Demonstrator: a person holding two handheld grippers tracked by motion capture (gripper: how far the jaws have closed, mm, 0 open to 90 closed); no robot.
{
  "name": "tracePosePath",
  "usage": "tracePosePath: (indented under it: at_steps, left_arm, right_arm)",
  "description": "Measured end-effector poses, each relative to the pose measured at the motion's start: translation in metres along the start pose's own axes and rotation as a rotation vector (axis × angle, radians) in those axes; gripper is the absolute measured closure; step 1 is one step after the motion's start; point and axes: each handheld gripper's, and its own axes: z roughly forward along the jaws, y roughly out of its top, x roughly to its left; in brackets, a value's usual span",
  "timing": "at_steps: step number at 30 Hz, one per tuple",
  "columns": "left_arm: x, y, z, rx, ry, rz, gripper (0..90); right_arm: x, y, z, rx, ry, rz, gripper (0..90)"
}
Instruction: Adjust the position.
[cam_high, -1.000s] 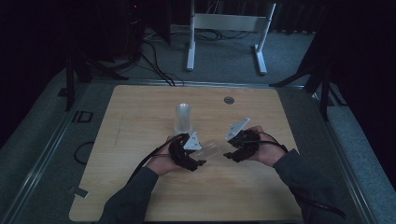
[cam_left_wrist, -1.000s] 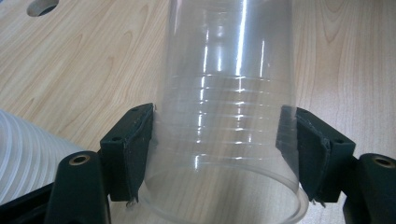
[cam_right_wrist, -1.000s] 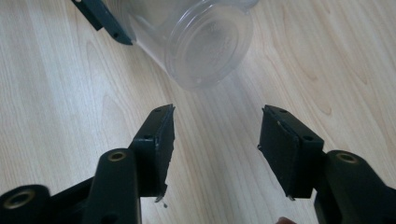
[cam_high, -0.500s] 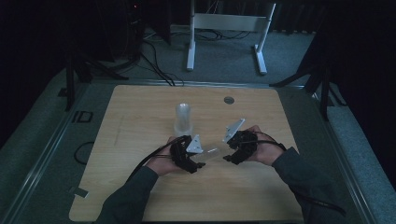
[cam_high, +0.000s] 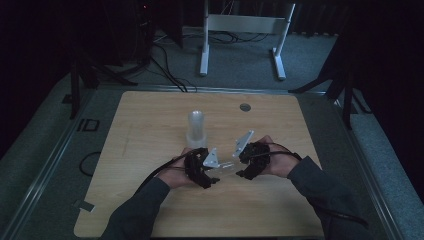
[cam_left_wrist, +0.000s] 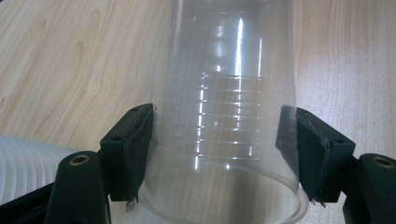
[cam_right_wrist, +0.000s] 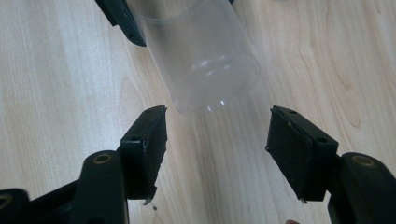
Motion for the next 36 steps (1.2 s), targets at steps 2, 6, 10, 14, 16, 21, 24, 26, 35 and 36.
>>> tracePosePath:
  at_steps: [2, 6, 10, 14, 16, 21, 24, 26, 35, 36]
  left_arm:
    - [0.0, 0.0, 0.0, 0.005, -0.001, 0.007, 28.9]
    - [-0.002, 0.001, 0.003, 0.024, 0.004, 0.024, 28.9]
    - [-0.004, 0.002, 0.004, 0.029, -0.004, 0.035, 29.0]
    - [-0.005, 0.002, 0.003, 0.023, -0.01, 0.044, 29.0]
    - [-0.006, 0.003, 0.003, 0.018, -0.018, 0.045, 29.0]
    - [-0.007, 0.004, 0.003, 0.019, -0.03, 0.059, 29.0]
    - [-0.007, 0.005, 0.003, 0.016, -0.038, 0.063, 29.0]
    - [-0.008, 0.005, 0.003, 0.015, -0.045, 0.068, 29.0]
    - [-0.008, 0.006, 0.002, 0.0, -0.076, 0.069, 29.0]
    - [-0.007, 0.006, 0.002, 0.001, -0.083, 0.075, 29.0]
  right_arm:
    - [0.001, 0.001, 0.001, 0.002, 0.002, -0.005, 37.3]
    - [0.004, 0.002, 0.004, 0.018, 0.008, -0.029, 37.1]
    - [0.006, 0.002, 0.008, 0.023, 0.014, -0.039, 35.9]
    - [0.007, 0.003, 0.01, 0.032, 0.015, -0.053, 34.5]
    - [0.008, 0.004, 0.011, 0.04, 0.013, -0.06, 34.0]
    - [0.011, 0.006, 0.015, 0.046, 0.017, -0.084, 33.2]
    - [0.013, 0.007, 0.017, 0.053, 0.014, -0.093, 33.1]
    - [0.014, 0.008, 0.018, 0.059, 0.01, -0.099, 33.1]
    - [0.019, 0.009, 0.025, 0.087, 0.016, -0.138, 34.9]
    - [0.019, 0.009, 0.025, 0.086, 0.016, -0.137, 35.3]
